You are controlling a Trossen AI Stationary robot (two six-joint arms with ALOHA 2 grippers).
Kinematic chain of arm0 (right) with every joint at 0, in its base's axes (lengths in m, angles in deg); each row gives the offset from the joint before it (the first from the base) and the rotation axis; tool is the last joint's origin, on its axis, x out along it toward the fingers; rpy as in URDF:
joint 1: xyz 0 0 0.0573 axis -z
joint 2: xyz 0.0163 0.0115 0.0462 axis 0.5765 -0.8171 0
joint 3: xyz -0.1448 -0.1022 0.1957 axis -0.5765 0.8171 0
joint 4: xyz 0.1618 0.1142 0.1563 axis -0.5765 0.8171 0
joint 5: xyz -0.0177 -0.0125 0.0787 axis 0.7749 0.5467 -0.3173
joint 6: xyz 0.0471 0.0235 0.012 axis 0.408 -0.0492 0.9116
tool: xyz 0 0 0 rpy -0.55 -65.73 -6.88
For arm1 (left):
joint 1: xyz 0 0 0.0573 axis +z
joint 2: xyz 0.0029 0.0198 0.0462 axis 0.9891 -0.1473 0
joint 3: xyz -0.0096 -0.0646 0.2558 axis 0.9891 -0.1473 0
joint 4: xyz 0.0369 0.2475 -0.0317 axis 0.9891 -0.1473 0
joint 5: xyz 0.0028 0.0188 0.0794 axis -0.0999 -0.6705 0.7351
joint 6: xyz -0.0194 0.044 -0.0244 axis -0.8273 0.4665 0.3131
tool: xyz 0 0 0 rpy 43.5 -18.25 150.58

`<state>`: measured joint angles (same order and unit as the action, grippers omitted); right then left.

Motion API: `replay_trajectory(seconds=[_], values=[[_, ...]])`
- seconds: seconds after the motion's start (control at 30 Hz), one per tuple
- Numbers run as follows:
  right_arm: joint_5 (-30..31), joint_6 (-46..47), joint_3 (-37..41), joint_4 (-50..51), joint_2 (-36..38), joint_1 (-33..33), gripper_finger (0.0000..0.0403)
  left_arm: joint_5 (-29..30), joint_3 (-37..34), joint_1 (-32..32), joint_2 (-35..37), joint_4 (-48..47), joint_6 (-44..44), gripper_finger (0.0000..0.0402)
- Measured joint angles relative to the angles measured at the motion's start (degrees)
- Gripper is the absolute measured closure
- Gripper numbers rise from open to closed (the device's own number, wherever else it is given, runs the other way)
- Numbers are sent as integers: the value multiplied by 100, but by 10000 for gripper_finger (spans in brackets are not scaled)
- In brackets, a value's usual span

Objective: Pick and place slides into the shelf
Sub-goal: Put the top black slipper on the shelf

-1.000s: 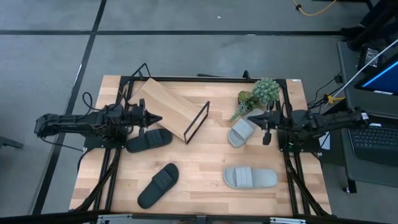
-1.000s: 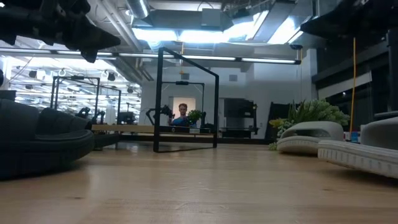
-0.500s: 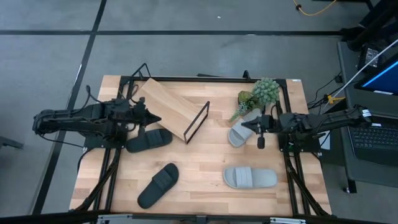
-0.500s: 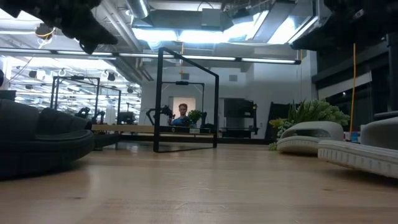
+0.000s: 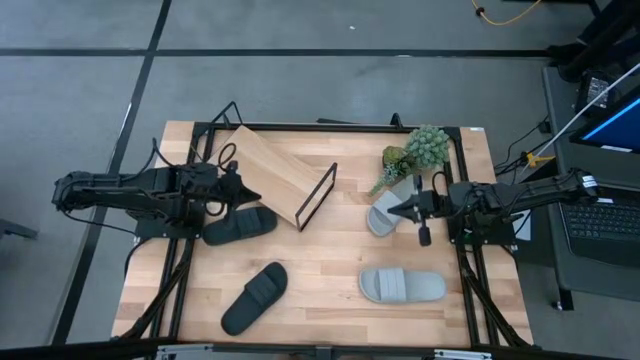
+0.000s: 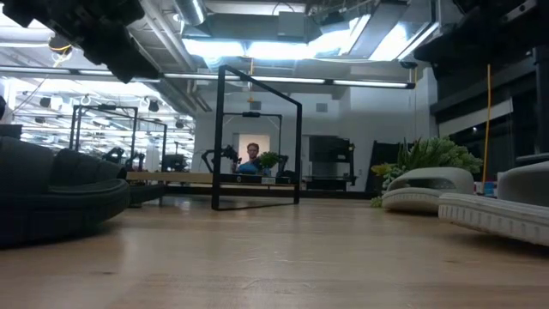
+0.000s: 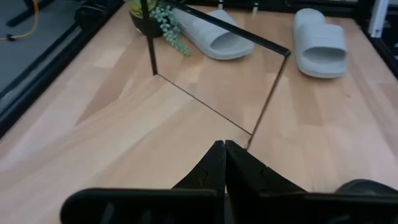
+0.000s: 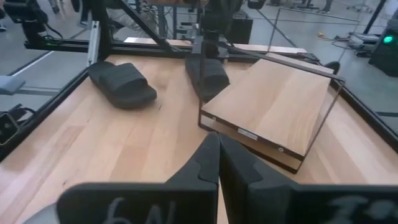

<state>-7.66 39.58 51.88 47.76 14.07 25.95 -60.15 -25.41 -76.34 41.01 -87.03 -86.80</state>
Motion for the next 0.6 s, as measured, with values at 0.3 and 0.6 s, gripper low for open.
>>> replay_trajectory(seconds=[0.3, 0.6], values=[[14, 1, 4, 98, 0, -2, 398, -28, 0, 2, 0, -20, 10, 402], [14, -14, 4, 94, 0, -2, 398, -28, -1, 2, 2, -91, 10, 402]])
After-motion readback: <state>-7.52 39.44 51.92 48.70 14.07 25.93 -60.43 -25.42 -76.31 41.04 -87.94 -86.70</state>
